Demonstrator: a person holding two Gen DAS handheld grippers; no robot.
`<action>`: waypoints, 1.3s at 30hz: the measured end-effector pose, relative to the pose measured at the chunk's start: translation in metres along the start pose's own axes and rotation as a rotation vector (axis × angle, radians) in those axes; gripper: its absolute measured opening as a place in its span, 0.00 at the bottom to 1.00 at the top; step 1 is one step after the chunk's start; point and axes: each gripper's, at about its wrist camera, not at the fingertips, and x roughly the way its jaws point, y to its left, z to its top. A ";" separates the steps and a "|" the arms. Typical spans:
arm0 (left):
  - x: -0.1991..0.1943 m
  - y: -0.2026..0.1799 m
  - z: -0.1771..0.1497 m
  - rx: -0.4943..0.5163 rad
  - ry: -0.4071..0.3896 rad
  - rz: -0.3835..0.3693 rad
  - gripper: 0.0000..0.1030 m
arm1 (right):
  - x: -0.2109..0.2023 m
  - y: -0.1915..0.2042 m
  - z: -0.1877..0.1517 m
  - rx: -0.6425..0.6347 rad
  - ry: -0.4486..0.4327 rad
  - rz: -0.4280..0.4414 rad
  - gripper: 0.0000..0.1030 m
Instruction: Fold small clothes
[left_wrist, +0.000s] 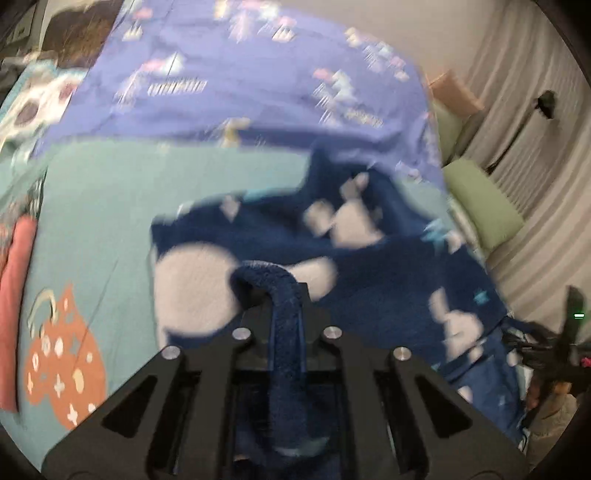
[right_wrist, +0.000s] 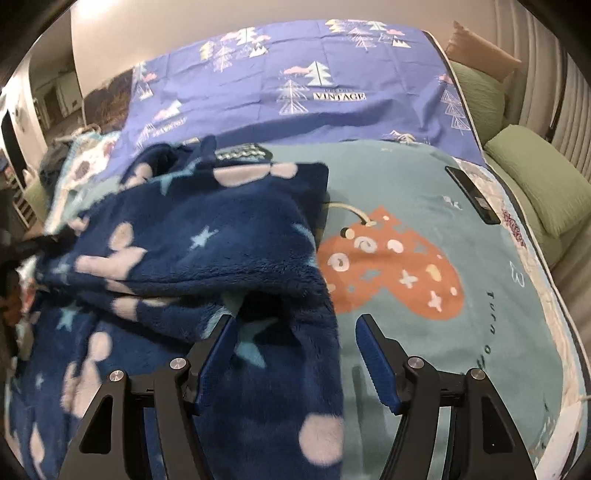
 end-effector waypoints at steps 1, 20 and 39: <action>-0.010 -0.007 0.004 0.023 -0.041 0.000 0.10 | 0.004 -0.002 0.001 0.025 0.001 -0.023 0.14; 0.008 0.034 -0.021 -0.015 0.044 0.106 0.16 | -0.028 -0.068 -0.021 0.434 0.000 0.117 0.31; 0.085 -0.028 0.060 0.034 0.130 0.102 0.73 | 0.055 0.016 0.143 0.186 0.050 0.384 0.62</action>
